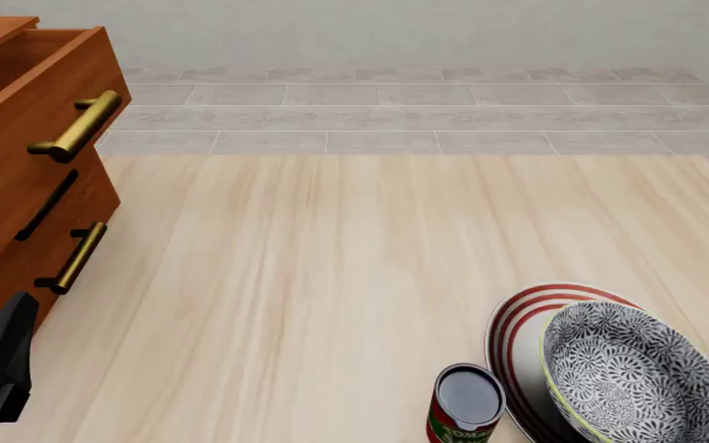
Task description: Put the bowl on the plate.
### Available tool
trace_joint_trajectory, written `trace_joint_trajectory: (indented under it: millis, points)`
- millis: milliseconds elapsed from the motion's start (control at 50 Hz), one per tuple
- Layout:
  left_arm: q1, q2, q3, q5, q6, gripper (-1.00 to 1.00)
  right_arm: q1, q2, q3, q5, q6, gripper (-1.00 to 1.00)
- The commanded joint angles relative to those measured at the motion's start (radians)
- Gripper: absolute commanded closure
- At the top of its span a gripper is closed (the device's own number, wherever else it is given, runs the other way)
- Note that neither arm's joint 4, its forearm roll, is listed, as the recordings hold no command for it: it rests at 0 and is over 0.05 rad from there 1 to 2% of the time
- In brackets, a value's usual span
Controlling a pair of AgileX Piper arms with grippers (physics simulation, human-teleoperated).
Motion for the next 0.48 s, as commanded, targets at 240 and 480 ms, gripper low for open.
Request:
trace_joint_trajectory:
  millis: [240, 480]
  points:
    - [0.000, 0.000, 0.000, 0.000, 0.000, -1.00, 0.001, -0.009, -0.133, 0.074, -0.038, -1.00]
    - [0.000, 0.000, 0.000, 0.000, 0.000, -1.00, 0.009, -0.008, -0.180, 0.088, -0.053, -1.00]
